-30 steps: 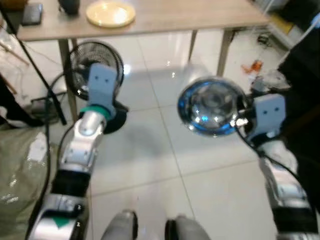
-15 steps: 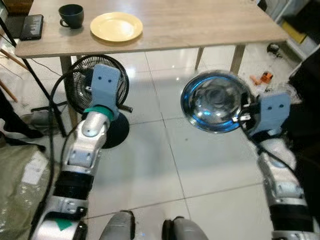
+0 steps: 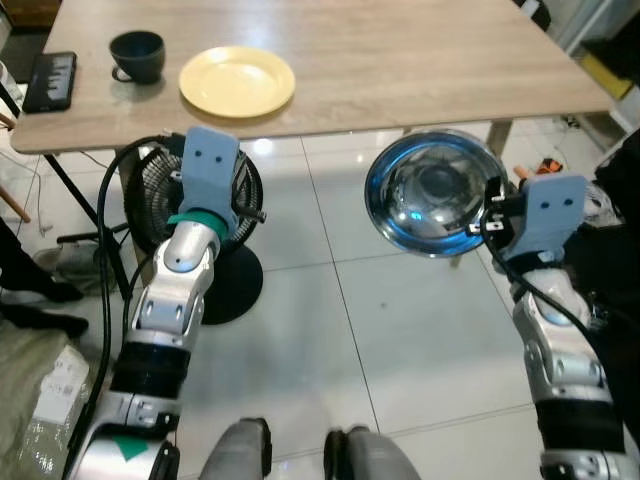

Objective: Setting the table

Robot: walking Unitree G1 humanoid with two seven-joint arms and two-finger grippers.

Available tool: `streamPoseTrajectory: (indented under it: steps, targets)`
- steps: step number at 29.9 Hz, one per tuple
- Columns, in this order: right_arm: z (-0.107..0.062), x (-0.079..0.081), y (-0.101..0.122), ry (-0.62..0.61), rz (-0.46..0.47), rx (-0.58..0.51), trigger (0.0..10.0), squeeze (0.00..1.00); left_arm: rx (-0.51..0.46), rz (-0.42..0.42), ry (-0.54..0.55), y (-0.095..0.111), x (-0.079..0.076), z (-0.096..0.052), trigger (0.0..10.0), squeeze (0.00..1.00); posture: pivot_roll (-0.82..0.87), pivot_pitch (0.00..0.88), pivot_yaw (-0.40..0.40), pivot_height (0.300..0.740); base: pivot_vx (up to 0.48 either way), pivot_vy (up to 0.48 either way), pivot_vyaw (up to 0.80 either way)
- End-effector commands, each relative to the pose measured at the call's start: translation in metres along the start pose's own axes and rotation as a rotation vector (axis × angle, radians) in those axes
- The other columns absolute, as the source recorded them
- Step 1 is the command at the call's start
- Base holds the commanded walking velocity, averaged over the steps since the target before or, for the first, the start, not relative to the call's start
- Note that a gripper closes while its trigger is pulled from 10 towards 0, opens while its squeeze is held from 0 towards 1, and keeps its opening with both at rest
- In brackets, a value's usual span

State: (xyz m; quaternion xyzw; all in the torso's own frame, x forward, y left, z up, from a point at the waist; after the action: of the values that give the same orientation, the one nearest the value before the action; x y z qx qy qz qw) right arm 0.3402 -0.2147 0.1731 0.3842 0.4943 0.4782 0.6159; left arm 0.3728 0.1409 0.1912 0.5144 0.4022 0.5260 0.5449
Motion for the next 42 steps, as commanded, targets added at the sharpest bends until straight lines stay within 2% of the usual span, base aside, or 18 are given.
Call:
streamPoseTrajectory:
  steps: [1, 4, 7, 9, 10, 17, 31, 42]
  targets:
    - [0.0, -0.006, 0.002, -0.025, 0.009, -0.005, 10.0, 0.0, 0.017, -0.001, -0.005, -0.005, -0.003, -0.002, 10.0, 0.0, 0.03, 0.082, 0.005, 0.74, 0.461, 0.0, 0.0]
    - [0.001, -0.007, 0.004, -0.039, 0.031, -0.01, 10.0, 0.0, 0.015, -0.001, -0.004, -0.004, -0.003, -0.002, 10.0, 0.0, 0.03, 0.082, 0.005, 0.74, 0.464, 0.0, 0.0]
    - [0.005, -0.008, 0.012, -0.059, 0.105, -0.029, 10.0, 0.0, 0.012, 0.001, -0.003, -0.003, -0.002, -0.002, 10.0, 0.0, 0.03, 0.08, 0.005, 0.74, 0.464, 0.0, 0.0]
    - [0.005, -0.008, 0.012, -0.059, 0.105, -0.029, 10.0, 0.0, 0.012, 0.001, -0.003, -0.003, -0.002, -0.002, 10.0, 0.0, 0.03, 0.08, 0.005, 0.74, 0.461, 0.0, 0.0]
    - [0.008, -0.008, 0.02, -0.063, 0.143, -0.047, 10.0, 0.0, 0.011, 0.003, -0.002, -0.003, -0.001, -0.001, 10.0, 0.0, 0.04, 0.077, 0.005, 0.74, 0.465, 0.0, 0.0]
    - [0.01, -0.006, 0.025, -0.064, 0.159, -0.063, 10.0, 0.0, 0.01, 0.004, -0.002, -0.003, -0.001, -0.001, 10.0, 0.0, 0.04, 0.075, 0.005, 0.74, 0.465, 0.0, 0.0]
    - [0.016, -0.008, 0.038, -0.085, 0.299, -0.09, 10.0, 0.0, 0.004, 0.01, -0.003, -0.002, -0.002, -0.001, 10.0, 0.0, 0.04, 0.063, 0.004, 0.74, 0.463, 0.0, 0.0]
    - [0.017, -0.005, 0.044, -0.071, 0.353, -0.101, 10.0, 0.0, -0.011, -0.017, -0.025, 0.001, -0.006, -0.003, 10.0, 0.0, 0.04, 0.069, 0.001, 0.74, 0.0, 0.0, 0.0]
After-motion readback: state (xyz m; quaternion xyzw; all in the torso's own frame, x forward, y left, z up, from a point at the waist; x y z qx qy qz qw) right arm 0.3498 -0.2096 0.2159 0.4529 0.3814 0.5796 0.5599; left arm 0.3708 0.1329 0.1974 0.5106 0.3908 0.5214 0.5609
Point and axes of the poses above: a point about 5 cm out from each wrist's last joint towards the gripper, its own z axis pointing out of the wrist towards the gripper, its own y axis along the axis of the wrist's last joint, x = y × z, the point moved 3 cm from there along z, pointing out of the wrist towards the gripper, and after that the axes turned 4 degrees about -z, right-handed, at the moved point
